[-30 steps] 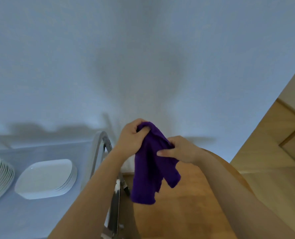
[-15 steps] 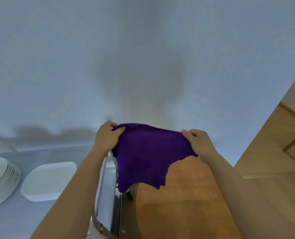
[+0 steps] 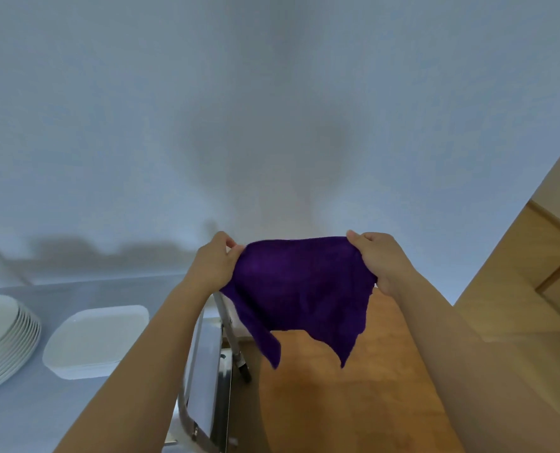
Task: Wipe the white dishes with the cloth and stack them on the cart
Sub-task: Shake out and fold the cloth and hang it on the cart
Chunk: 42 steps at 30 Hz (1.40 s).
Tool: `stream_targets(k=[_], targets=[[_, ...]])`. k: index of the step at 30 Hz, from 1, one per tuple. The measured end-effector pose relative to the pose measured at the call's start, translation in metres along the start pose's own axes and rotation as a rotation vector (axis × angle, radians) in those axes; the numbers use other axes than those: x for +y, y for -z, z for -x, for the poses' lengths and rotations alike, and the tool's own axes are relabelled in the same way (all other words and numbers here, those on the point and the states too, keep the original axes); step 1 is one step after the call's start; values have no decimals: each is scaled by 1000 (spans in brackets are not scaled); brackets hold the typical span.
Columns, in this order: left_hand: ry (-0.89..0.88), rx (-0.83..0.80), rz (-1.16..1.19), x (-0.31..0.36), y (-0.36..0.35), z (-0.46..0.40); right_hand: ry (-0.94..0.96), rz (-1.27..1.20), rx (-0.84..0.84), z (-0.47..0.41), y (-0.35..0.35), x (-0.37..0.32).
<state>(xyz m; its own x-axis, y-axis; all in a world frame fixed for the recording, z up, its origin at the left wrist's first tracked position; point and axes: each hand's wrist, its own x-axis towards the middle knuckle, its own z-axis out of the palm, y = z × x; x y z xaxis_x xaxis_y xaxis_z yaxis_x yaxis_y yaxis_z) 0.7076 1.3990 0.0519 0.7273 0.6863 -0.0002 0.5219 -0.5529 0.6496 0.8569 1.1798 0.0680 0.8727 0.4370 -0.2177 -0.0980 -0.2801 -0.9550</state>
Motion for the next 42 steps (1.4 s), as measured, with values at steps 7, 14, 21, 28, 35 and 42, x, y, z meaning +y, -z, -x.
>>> stream_targets(k=[7, 14, 21, 28, 35, 42], targets=[[-124, -81, -179, 1, 15, 2, -27, -115, 172, 6, 6, 4], [45, -146, 372, 20, 8, 16, -29, -109, 128, 19, -5, -3], [2, -264, 501, 62, -31, 36, -114, -225, -179, 41, -57, -13], [-230, -430, 400, 57, -27, 44, -190, -450, -139, 42, -61, -13], [-345, -453, 256, 49, -15, 40, -171, -247, -170, 36, -48, -5], [-243, -373, 249, 51, -3, 28, 320, 123, -293, 35, -35, 6]])
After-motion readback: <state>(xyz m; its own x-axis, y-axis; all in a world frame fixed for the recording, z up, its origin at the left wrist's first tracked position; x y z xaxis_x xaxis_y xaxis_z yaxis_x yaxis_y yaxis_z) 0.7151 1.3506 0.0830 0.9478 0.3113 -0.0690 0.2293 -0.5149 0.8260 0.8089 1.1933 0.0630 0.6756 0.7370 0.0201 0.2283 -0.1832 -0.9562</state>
